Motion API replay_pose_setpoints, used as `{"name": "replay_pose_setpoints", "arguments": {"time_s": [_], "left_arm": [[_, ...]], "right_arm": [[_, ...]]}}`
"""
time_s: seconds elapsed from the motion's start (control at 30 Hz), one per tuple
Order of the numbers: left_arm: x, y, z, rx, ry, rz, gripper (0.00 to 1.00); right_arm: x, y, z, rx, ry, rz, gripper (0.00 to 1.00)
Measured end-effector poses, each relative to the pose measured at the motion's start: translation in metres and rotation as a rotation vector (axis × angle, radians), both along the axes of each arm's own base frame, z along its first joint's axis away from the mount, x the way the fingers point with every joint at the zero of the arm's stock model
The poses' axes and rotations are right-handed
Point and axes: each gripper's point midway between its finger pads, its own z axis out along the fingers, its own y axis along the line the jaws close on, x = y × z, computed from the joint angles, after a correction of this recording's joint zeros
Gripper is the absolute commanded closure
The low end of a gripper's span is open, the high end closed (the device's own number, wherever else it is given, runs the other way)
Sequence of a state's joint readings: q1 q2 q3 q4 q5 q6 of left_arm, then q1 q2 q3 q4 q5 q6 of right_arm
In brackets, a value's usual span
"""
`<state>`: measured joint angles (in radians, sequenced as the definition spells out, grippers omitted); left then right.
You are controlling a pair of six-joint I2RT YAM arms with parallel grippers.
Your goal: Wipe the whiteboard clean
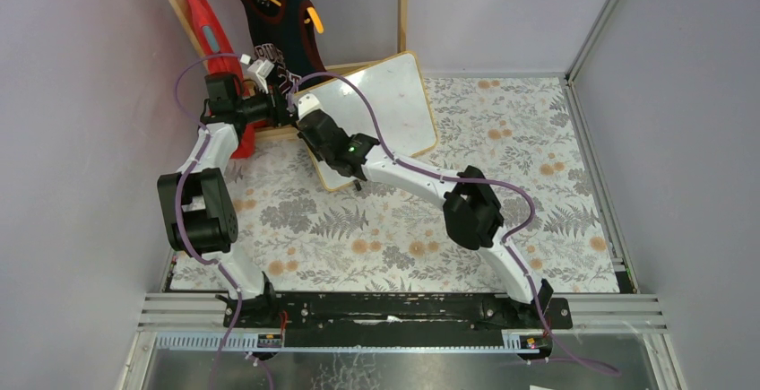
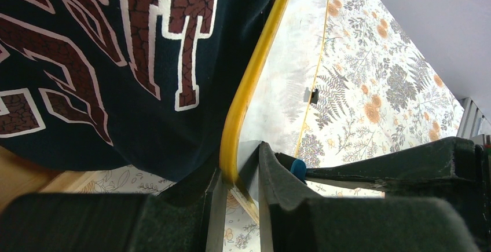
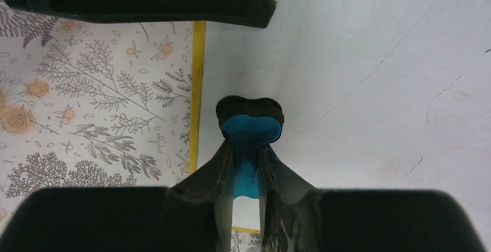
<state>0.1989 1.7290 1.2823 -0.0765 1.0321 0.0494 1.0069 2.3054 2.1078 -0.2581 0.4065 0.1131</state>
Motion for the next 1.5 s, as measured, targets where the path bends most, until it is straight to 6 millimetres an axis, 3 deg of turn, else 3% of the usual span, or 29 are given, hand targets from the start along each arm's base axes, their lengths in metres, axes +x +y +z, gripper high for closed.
{"name": "replay_pose_setpoints", "arguments": {"time_s": [0.2,0.37,0.8,1.5], "left_arm": [[-0.001,-0.001,0.0,-0.003,0.003,-0.005,1.0],[-0.001,-0.002,0.0,-0.002,-0.001,-0.009,1.0],[-0.001,-0.002,0.0,0.002,-0.006,-0.009,1.0],[0.0,-0.003,0.0,0.005,-0.009,-0.009,1.0]], "right_arm": [[-0.003,-0.004,-0.003,0.049,-0.018,-0.005,1.0],[-0.01,-0.013,-0.018,0.056,-0.003,-0.01,1.0],[-0.008,-0.011,-0.014,0.021,0.013,-0.009,1.0],[0.015,-0.005,0.017,0.023,-0.02,0.023,1.0]]}}
